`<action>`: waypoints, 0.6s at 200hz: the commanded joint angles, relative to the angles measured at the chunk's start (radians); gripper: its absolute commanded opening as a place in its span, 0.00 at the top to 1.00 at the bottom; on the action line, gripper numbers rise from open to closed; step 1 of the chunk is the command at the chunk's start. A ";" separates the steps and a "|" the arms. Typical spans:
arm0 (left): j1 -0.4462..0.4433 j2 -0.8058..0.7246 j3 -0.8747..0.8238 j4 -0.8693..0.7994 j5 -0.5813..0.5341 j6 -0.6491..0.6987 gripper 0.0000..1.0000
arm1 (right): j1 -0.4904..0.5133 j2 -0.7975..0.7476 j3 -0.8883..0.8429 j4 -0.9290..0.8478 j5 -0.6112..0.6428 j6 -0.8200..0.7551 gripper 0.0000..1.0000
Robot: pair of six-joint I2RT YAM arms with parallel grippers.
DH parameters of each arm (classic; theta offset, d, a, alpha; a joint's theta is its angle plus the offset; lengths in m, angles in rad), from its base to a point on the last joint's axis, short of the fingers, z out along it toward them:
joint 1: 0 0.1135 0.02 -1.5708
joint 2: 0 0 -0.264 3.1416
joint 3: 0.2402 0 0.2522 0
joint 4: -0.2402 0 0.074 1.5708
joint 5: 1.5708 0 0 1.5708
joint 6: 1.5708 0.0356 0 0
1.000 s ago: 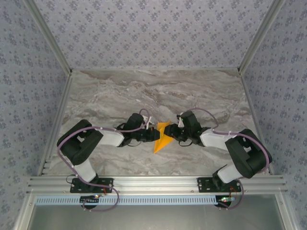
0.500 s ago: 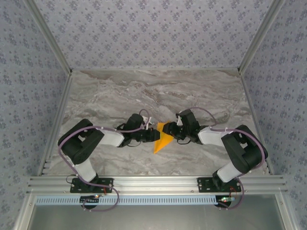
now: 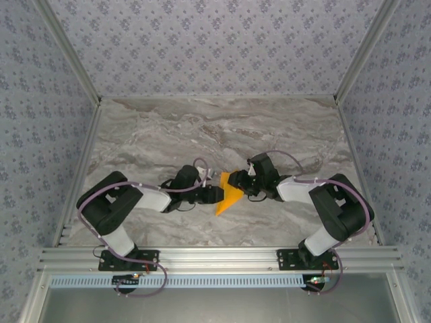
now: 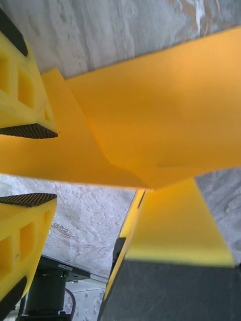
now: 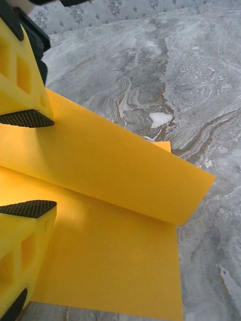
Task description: Fold a paper plane with a square sheet of paper (pick it up from the middle)
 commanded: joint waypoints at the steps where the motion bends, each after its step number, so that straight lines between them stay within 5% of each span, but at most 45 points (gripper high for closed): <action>1: -0.033 -0.036 0.022 -0.060 -0.052 0.071 0.62 | 0.007 0.003 0.030 -0.024 0.021 0.010 0.54; 47: -0.043 -0.030 0.040 -0.104 -0.095 0.101 0.64 | 0.011 0.003 0.037 -0.036 0.021 0.012 0.53; 120: -0.034 -0.007 0.053 -0.078 -0.040 0.119 0.88 | 0.010 -0.040 0.000 -0.038 0.011 -0.073 0.54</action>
